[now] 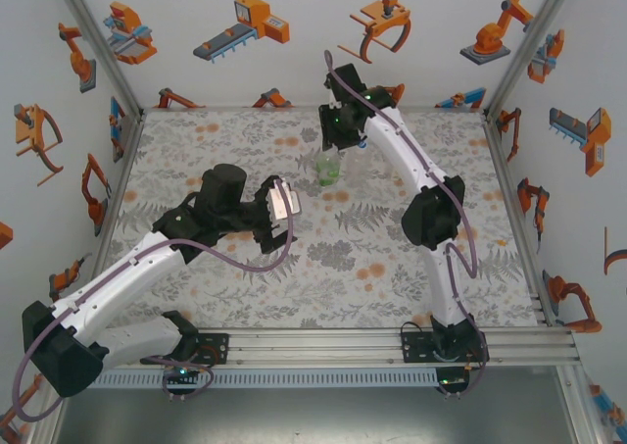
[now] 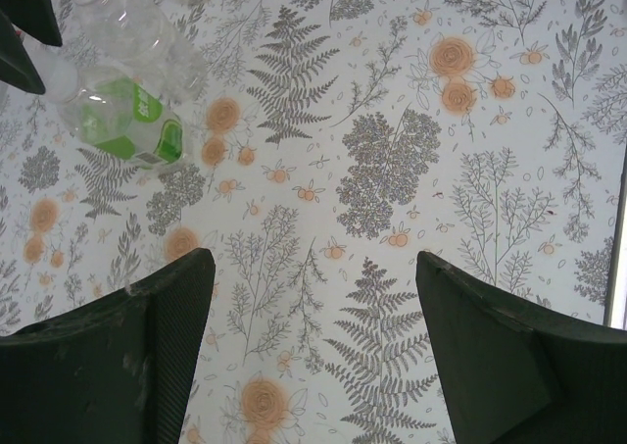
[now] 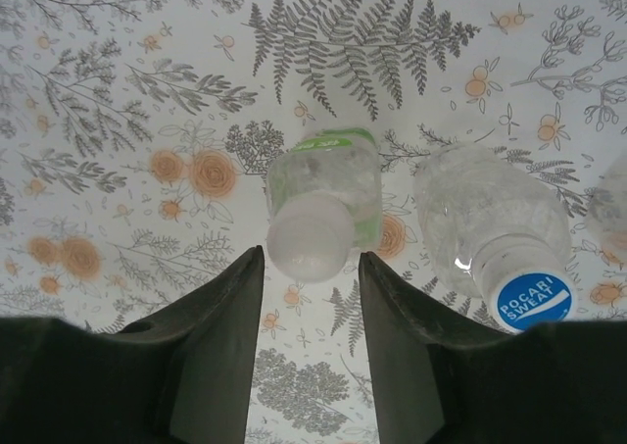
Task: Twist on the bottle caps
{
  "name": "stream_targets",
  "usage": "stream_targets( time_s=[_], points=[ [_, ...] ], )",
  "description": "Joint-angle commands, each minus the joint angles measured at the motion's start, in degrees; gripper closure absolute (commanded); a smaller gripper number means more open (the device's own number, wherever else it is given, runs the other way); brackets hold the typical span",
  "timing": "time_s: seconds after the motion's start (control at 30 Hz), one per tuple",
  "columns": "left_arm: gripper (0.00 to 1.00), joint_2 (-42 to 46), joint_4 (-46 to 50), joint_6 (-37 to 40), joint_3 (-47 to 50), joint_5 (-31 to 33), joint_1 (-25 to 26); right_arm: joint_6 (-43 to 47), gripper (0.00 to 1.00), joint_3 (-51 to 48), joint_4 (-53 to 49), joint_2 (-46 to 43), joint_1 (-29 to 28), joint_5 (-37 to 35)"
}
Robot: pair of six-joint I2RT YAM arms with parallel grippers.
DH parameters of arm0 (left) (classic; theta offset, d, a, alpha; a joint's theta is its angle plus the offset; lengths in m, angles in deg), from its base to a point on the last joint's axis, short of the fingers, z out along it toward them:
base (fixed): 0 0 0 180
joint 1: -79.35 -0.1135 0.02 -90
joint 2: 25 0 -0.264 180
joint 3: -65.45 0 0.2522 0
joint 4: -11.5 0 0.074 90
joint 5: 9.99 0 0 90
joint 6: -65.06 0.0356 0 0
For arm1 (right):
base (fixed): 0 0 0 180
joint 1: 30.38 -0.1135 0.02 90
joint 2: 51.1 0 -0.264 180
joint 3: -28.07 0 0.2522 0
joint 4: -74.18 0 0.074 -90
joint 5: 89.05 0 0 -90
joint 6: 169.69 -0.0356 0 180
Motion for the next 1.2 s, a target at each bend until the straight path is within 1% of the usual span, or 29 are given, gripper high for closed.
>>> stream_targets(
  time_s=[0.0,0.2,0.33,0.37,0.4,0.43,0.47,0.5,0.6,0.63,0.73,0.87,0.97,1.07,1.17],
  points=[
    [0.23,0.06,-0.66,-1.01,-0.63,0.49,-0.09,1.47,0.55,3.14,-1.74,-0.55,0.74,0.11],
    [0.22,-0.02,-1.19,-1.13,-0.2,2.54,-0.17,1.81,0.53,4.09,-2.27,-2.4,1.63,1.21],
    [0.2,-0.19,-2.84,-2.16,0.48,6.15,-0.52,3.42,0.5,2.71,-3.75,-5.23,2.45,0.35],
    [0.18,-0.28,-3.36,-2.66,0.59,7.3,-0.68,3.96,0.47,1.74,-3.99,-6.19,2.64,-0.15],
    [0.11,-0.41,-3.82,-3.07,0.73,8.65,-0.8,4.52,0.43,0.5,-4.13,-7.45,2.94,-0.93],
    [0.05,-0.62,-4.15,-3.47,0.75,10.07,-1.0,5.15,0.37,-1.01,-4.15,-8.8,3.33,-1.82],
    [0.03,-0.67,-4.41,-3.93,0.78,11.28,-1.16,5.66,0.32,-2.58,-4.07,-10.05,3.6,-2.61],
    [0.02,-0.83,-4.63,-4.46,0.58,12.93,-1.32,6.15,0.27,-4.37,-4.05,-11.7,3.98,-3.71],
    [0.03,-0.72,-4.9,-6.14,0.04,16.99,-1.31,7.67,0.1,-9.82,-3.67,-16.1,5.07,-7.3],
    [0.03,-0.61,-5.08,-6.65,0.04,18.09,-1.38,7.95,0.02,-11.82,-3.22,-17.53,5.38,-8.34],
    [0.03,-0.48,-6.47,-8.83,0.57,23.11,-1.43,8.94,0.01,-19.76,-0.63,-23.03,6.81,-10.85],
    [0.03,-0.14,-10.05,-12.11,3.51,30.09,-2.56,9.4,0.01,-32.41,4.75,-31.43,9.55,-11.39],
    [0.03,0.89,-13.77,-15.24,6.97,34.55,-4.76,10.97,0.01,-42.93,10.14,-38.12,11.96,-11.38],
    [0.03,2.52,-17.17,-18.14,11.05,37.62,-8.0,13.57,0.01,-54.74,18.0,-44.34,14.49,-11.97],
    [0.03,3.98,-21.6,-18.75,16.01,40.66,-10.87,14.71,0.01,-65.82,26.1,-49.14,17.38,-12.61]
  ],
)
